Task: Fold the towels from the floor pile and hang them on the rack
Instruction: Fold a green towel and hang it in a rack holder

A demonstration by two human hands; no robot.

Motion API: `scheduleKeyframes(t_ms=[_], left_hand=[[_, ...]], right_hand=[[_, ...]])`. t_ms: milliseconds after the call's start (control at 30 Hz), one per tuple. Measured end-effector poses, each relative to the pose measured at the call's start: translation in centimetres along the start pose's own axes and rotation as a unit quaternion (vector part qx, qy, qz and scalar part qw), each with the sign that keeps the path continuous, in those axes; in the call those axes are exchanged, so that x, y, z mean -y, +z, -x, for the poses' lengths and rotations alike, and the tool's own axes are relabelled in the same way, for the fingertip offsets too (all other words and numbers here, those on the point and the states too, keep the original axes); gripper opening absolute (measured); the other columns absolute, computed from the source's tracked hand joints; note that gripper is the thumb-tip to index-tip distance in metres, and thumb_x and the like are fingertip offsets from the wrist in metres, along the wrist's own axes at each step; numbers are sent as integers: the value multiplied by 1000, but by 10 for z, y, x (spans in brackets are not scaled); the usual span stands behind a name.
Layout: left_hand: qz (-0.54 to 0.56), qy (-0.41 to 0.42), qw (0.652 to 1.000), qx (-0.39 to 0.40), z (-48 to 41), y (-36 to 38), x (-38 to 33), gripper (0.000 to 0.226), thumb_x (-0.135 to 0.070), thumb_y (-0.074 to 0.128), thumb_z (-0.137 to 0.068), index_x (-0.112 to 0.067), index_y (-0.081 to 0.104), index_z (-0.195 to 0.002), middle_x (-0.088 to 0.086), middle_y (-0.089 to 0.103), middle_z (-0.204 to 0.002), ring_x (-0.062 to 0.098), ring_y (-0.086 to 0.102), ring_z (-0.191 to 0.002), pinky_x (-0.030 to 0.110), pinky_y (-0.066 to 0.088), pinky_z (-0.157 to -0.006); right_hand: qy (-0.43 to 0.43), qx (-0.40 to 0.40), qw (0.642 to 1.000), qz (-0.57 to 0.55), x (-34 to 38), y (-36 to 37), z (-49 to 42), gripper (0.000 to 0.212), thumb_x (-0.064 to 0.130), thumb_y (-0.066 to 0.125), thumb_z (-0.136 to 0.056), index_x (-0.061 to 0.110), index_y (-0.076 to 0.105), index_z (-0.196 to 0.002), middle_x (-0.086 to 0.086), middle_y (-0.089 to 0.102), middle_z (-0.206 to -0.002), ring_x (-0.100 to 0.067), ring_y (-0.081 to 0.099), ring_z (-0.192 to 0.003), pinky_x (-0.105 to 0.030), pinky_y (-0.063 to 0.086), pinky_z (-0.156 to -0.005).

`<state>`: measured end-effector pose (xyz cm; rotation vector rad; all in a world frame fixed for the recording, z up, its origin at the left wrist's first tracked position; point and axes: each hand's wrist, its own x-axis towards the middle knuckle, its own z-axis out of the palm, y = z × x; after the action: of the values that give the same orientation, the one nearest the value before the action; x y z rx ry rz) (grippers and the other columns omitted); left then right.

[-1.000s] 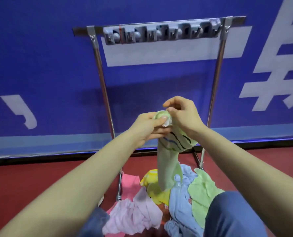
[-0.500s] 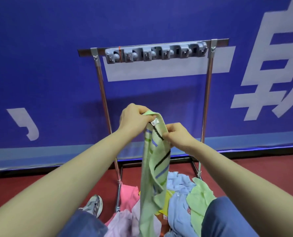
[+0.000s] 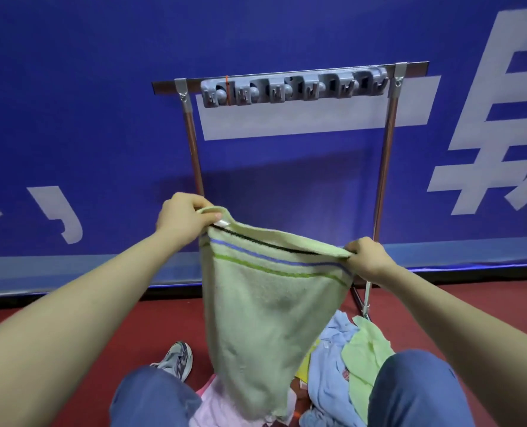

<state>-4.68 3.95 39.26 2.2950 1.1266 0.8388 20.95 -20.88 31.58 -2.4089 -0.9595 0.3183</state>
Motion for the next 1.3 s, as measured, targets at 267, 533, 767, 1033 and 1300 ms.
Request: scheduleKeyframes(t_ms=[267,533,767,1033,1300], left_hand=[[-87,2,995,57,-10,-7,9,15,-38,84,-74,-31,73,-67,-14,70,-68,16,68,-82,37,56,-74],[13,80,984,-157,-52,-47,-53,21,-45,80,-71,-26,74,-79,-4,72,-77,19,65,-79,35,52,-68],[-113,0,993,17,-20,14,-8,28,-44,82,-76,-24,64,-70,-5,67,-77,24,60,-83,32,40,-65],[-43,46,990,124,-18,39,7,23,-32,83,-79,-18,67,-71,-4,65,-64,13,57,-67,30,44,-63],[-20,-27,981,193,11,112,74,13,-28,82,-78,-20,72,-76,-2,64,-63,7,53,-60,24,41,-59]], right_hand=[[-11,42,946,-322,22,-41,-8,22,-1,76,-81,7,58,-73,-4,53,-52,-12,45,-42,-18,37,-40],[-125,-388,895,-183,75,-114,-31,11,17,56,-96,6,55,-94,-8,57,-83,-23,53,-72,-32,39,-64],[31,-237,969,-58,25,-56,-52,9,12,51,-84,5,57,-86,-23,67,-88,-42,61,-86,-38,49,-70],[48,-235,960,-148,14,-56,-54,11,20,54,-71,10,59,-73,-15,69,-73,-37,68,-73,-42,60,-72],[120,-118,974,-153,-20,36,-61,23,18,62,-73,-3,58,-68,-11,55,-56,-27,63,-51,-43,60,-60]])
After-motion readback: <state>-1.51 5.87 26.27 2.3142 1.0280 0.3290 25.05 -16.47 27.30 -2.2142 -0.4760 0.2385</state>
